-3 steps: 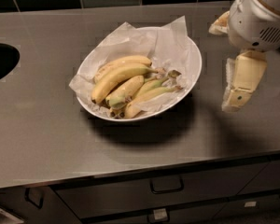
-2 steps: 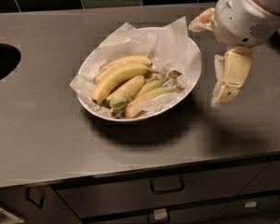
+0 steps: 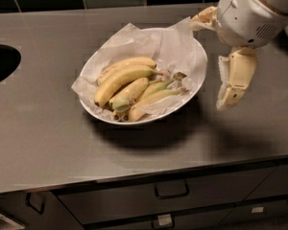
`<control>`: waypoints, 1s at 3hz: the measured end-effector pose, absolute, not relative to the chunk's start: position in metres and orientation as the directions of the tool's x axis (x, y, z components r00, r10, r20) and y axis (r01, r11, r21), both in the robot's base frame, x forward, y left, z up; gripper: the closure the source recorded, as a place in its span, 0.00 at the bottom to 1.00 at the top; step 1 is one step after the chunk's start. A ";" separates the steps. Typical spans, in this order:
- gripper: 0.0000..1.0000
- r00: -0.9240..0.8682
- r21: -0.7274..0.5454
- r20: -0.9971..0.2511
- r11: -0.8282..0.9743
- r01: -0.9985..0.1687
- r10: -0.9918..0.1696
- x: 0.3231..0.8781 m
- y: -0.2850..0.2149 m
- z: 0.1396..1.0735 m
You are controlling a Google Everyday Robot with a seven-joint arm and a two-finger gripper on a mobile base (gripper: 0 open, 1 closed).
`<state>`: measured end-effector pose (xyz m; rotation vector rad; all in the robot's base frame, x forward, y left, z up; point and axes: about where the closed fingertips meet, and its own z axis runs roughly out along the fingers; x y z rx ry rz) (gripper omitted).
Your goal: Pick banana from white bowl
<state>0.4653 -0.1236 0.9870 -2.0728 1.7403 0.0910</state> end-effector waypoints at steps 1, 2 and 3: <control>0.00 0.319 -0.270 -0.309 -0.239 -0.933 -0.896 0.475 -0.108 0.989; 0.00 0.498 -0.277 -0.306 -0.424 -0.862 -0.812 0.496 -0.084 0.993; 0.00 0.631 -0.304 -0.309 -0.554 -0.775 -0.712 0.509 -0.066 0.989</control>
Offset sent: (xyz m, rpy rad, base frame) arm 0.0250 0.0440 0.0035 -0.0764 0.1163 0.6568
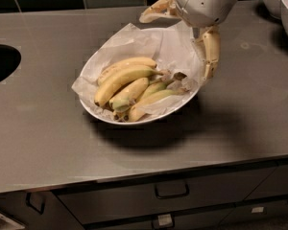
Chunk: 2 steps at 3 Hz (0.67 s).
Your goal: Pick banana from white bowl
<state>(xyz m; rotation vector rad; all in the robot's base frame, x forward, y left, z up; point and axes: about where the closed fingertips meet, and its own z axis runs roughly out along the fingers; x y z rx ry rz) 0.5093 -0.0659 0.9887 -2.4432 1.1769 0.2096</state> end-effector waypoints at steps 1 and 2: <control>0.00 0.643 -0.340 -0.299 -0.551 -0.762 -0.705 0.517 -0.060 0.991; 0.00 0.647 -0.364 -0.295 -0.543 -0.757 -0.703 0.523 -0.056 0.993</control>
Offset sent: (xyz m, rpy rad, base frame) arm 0.0062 0.0044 0.0019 0.0133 -0.0320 0.0096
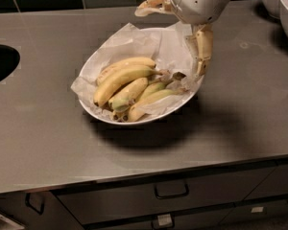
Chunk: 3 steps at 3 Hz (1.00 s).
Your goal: Pick banana from white bowl
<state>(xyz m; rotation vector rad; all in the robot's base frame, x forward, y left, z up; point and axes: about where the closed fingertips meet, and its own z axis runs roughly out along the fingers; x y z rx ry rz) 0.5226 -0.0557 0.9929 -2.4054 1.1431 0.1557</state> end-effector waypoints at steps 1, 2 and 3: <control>0.00 0.681 -0.337 -0.244 -0.598 -0.727 -0.691 0.539 -0.045 0.989; 0.00 0.757 -0.313 -0.168 -0.694 -0.649 -0.632 0.557 -0.009 0.984; 0.00 0.834 -0.297 -0.123 -0.782 -0.549 -0.538 0.554 0.023 0.981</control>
Offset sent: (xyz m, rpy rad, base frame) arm -0.0259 0.0223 -0.0259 -0.4646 0.2457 0.4057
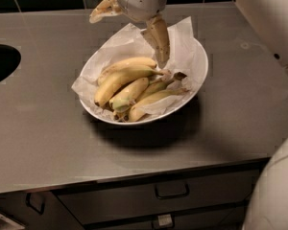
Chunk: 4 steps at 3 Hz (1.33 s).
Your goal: Pick banana from white bowl
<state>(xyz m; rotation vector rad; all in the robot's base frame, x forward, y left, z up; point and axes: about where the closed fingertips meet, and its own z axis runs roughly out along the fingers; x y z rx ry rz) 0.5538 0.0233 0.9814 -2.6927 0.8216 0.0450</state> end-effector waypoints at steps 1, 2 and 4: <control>0.00 0.893 -0.282 -0.105 -0.848 -0.448 -0.437 0.531 0.043 0.981; 0.00 0.912 -0.257 -0.114 -0.875 -0.411 -0.395 0.503 0.036 0.977; 0.00 0.891 -0.290 -0.123 -0.843 -0.452 -0.436 0.506 0.027 0.968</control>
Offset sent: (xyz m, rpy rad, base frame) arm -0.1680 -0.0877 -0.0164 -0.3662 0.3902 0.3128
